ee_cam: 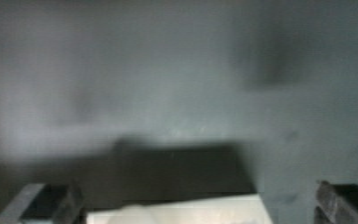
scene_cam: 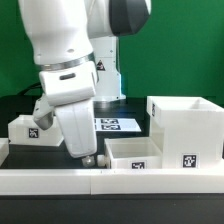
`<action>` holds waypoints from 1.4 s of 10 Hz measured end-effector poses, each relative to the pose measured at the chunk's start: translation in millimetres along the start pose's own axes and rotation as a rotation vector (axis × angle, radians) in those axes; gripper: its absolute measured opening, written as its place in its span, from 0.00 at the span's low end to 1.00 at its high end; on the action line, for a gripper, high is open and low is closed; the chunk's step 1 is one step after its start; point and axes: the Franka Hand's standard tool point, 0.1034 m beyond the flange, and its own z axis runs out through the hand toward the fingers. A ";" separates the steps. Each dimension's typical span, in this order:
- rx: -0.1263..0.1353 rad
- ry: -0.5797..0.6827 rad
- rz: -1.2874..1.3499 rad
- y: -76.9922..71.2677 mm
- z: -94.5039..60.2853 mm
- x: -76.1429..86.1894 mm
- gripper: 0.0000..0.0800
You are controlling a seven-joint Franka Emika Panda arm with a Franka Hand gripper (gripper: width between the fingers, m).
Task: Assemble drawer
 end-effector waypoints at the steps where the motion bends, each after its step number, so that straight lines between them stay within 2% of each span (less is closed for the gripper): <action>1: 0.000 -0.003 0.008 -0.1 0.2 -0.6 0.81; 3: 0.001 -0.002 0.006 -0.1 0.8 0.5 0.81; 4: 0.000 0.002 -0.002 1.5 1.3 6.0 0.81; 5: -0.015 0.002 -0.010 6.5 0.3 11.6 0.81; 6: -0.051 -0.006 -0.017 13.7 -2.0 14.2 0.81; 7: -0.059 -0.007 -0.006 15.3 -2.2 16.5 0.81; 8: -0.090 -0.014 -0.007 18.2 -2.1 19.3 0.81; 9: -0.085 -0.010 -0.009 15.9 -0.2 25.6 0.81; 10: -0.116 -0.017 -0.012 18.3 0.8 28.3 0.81; 11: -0.132 -0.019 -0.006 17.2 3.6 33.4 0.81; 14: -0.124 -0.003 0.031 17.3 6.8 48.6 0.81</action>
Offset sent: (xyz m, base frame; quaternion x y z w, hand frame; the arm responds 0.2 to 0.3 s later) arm 0.0082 0.0335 0.0045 -0.0139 0.0654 -0.0403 0.9969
